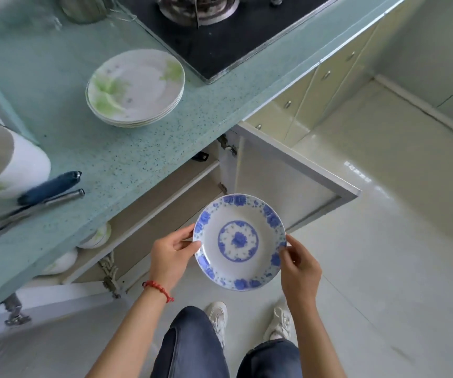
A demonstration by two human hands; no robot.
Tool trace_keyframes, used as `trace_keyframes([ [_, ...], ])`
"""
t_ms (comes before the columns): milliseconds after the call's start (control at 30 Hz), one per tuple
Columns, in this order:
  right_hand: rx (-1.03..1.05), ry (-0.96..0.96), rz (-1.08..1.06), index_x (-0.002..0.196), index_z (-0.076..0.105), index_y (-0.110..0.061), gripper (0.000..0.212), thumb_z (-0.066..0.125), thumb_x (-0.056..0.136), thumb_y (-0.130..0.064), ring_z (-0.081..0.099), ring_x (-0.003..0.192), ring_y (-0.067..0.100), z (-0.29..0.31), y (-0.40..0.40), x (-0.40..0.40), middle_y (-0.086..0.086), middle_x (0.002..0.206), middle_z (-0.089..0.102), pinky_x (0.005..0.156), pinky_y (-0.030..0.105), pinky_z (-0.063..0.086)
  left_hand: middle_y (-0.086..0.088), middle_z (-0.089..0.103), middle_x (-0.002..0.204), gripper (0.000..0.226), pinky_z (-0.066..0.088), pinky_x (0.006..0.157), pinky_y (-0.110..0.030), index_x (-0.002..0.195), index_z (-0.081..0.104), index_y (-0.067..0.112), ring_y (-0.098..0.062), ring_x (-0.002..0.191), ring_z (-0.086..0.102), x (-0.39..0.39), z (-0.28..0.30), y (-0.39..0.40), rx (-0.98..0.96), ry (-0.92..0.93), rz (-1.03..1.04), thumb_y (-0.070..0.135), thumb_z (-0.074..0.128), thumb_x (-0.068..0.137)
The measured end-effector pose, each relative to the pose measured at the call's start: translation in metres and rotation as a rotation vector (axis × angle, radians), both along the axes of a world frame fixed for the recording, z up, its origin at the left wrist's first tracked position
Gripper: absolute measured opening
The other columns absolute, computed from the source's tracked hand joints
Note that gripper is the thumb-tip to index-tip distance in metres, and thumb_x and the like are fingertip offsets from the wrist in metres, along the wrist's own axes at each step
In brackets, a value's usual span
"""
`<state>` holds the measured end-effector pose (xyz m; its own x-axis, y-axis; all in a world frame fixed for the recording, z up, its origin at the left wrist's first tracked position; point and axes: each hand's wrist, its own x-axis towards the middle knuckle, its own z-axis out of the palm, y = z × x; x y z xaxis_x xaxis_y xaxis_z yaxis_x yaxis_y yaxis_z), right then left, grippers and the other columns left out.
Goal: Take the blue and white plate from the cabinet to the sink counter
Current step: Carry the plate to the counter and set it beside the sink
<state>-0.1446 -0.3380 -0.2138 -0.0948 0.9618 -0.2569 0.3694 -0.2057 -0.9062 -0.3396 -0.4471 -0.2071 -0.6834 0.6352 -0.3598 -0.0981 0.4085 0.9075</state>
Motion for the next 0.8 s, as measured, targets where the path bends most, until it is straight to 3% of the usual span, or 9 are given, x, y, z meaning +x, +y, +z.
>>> trace_keyframes([
  [200,0.011,0.022,-0.144,0.097,0.068,-0.02,0.028,0.056,0.082,0.0,0.055,0.055,-0.004,0.033,-0.016,0.068,-0.011,0.065,0.064,0.052,0.003,0.041,0.004,0.072,0.092,0.038,0.057,0.072,-0.019,0.1,0.068,0.018,-0.003,0.081,0.068,0.053,0.03,0.015,0.013,-0.024,-0.106,-0.006,0.068,0.071],
  [367,0.052,0.001,-0.245,0.097,0.068,-0.02,0.025,0.059,0.081,-0.002,0.057,0.059,-0.002,0.053,-0.02,0.148,-0.011,0.067,0.066,0.053,0.003,0.042,0.01,0.07,0.087,0.037,0.056,0.069,-0.018,0.101,0.068,0.016,-0.001,0.079,0.067,0.125,0.048,0.038,0.024,-0.014,-0.228,-0.006,0.068,0.072],
  [500,0.082,-0.059,-0.338,0.097,0.068,-0.02,0.024,0.059,0.081,-0.004,0.058,0.059,-0.003,0.065,-0.023,0.221,-0.013,0.065,0.065,0.053,0.004,0.042,0.005,0.07,0.088,0.037,0.055,0.066,-0.014,0.103,0.067,0.012,0.001,0.077,0.067,0.194,0.059,0.059,0.058,-0.024,-0.346,-0.009,0.066,0.072],
  [700,0.112,-0.124,-0.465,0.102,0.067,-0.015,0.025,0.057,0.082,-0.003,0.062,0.07,0.004,0.081,-0.022,0.319,-0.014,0.074,0.065,0.064,0.029,0.053,0.002,0.071,0.087,0.037,0.055,0.063,-0.015,0.102,0.068,0.012,-0.002,0.071,0.068,0.29,0.071,0.09,0.1,-0.05,-0.492,-0.011,0.064,0.073],
  [733,0.121,-0.131,-0.484,0.102,0.067,-0.015,0.025,0.057,0.082,-0.003,0.061,0.071,0.003,0.084,-0.021,0.33,-0.015,0.075,0.065,0.065,0.029,0.053,0.004,0.071,0.086,0.037,0.055,0.064,-0.015,0.101,0.068,0.013,-0.003,0.071,0.068,0.302,0.074,0.095,0.1,-0.053,-0.508,-0.01,0.064,0.072],
  [800,0.138,-0.132,-0.523,0.101,0.067,-0.015,0.024,0.057,0.082,-0.003,0.062,0.067,0.001,0.089,-0.015,0.348,-0.019,0.073,0.064,0.06,0.017,0.051,0.006,0.071,0.085,0.037,0.056,0.065,-0.017,0.101,0.068,0.014,-0.005,0.07,0.069,0.32,0.078,0.108,0.097,-0.06,-0.53,-0.009,0.065,0.072],
])
